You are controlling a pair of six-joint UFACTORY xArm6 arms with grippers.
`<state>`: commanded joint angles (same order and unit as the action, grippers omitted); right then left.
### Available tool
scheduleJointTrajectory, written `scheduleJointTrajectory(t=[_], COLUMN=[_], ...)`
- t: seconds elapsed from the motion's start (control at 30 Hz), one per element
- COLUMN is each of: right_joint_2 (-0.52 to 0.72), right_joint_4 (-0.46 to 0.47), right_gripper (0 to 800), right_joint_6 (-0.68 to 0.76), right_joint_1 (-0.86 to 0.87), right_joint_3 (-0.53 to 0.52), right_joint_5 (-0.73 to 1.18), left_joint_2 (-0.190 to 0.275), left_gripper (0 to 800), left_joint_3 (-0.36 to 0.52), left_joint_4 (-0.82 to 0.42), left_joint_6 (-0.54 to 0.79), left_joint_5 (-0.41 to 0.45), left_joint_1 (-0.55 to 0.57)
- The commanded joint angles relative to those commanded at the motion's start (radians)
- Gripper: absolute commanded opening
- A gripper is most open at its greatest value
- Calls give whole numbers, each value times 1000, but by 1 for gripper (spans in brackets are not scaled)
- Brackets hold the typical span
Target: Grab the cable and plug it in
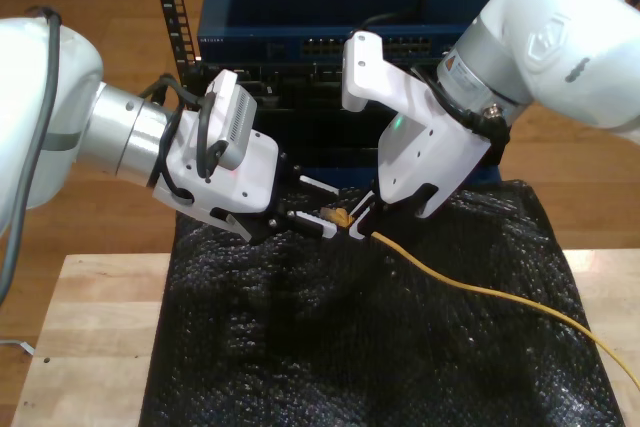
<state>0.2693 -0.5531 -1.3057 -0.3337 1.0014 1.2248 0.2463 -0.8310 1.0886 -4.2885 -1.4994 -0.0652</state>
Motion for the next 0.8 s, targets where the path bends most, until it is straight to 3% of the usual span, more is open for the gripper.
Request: scheduleJointTrajectory(t=[0.67,0.8], right_joint_2=[0,0], right_joint_4=[0,0], right_gripper=[9,9], right_joint_6=[0,0], right_joint_1=[0,0], right_joint_3=[0,0], right_joint_5=[0,0], left_joint_2=[0,0], left_gripper=[244,192], left_joint_3=[6,6], left_joint_4=[8,8], left_joint_6=[0,0], left_joint_5=[-8,-8], left_joint_1=[0,0])
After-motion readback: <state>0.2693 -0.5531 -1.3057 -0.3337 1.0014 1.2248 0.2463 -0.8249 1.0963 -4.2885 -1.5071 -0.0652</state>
